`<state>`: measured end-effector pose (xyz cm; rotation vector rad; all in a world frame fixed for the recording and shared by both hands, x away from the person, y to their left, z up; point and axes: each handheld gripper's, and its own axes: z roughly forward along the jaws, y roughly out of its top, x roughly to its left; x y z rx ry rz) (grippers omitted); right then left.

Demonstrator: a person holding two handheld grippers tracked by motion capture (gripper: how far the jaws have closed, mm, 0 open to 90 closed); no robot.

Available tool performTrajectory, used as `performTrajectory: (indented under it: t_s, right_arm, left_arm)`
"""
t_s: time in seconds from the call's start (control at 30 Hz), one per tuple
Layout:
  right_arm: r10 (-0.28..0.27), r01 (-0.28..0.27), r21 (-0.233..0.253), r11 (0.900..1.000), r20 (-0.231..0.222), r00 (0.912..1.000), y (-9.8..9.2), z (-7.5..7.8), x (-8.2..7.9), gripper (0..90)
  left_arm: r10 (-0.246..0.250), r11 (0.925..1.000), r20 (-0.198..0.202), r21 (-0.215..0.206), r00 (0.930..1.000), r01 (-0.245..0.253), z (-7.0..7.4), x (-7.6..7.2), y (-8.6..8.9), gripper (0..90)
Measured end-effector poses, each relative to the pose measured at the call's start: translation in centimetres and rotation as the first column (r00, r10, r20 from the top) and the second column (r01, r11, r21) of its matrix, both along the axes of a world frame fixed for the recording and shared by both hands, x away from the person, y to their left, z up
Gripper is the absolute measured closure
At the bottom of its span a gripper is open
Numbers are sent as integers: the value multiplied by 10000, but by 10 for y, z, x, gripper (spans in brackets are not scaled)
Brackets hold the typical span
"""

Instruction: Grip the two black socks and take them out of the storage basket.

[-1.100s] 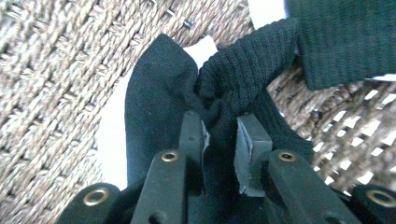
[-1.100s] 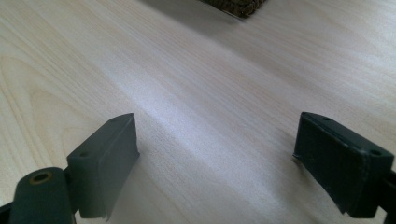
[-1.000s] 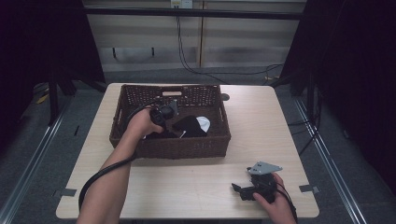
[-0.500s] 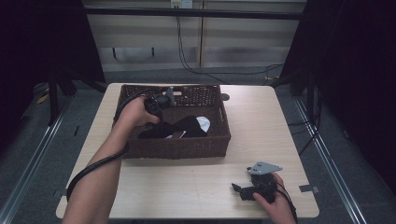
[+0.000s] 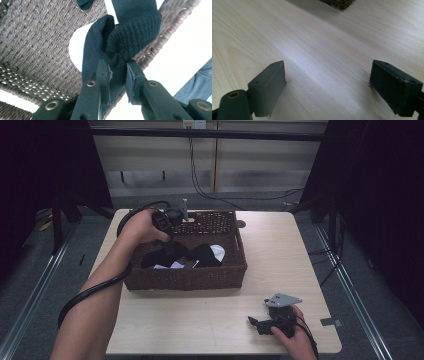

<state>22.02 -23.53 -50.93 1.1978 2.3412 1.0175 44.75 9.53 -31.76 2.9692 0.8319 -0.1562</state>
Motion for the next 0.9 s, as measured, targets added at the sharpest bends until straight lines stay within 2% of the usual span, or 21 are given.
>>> performTrajectory:
  t_s: [0.2, 0.47, 0.7, 0.9]
  right_arm:
    - [-8, 8, 2, 10000, -6, 10000, 0, 0, 0, 124]
    - [1, -1, -2, 10000, 4, 10000, 0, 0, 0, 124]
    - [0, 0, -2, 10000, -2, 10000, 0, 0, 0, 124]
    - [6, -6, -4, 10000, 2, 10000, 0, 0, 0, 124]
  left_arm:
    - [-223, 9997, 7, 64, 9998, 223, 20, -6, -6, 753]
    - [-433, 9985, 283, -320, 9987, 442, 54, -18, -9, 753]
    - [-647, 9973, 355, -315, 9973, 658, 65, -30, -15, 751]
    - [-964, 9950, 307, -223, 9949, 971, 67, -44, -20, 751]
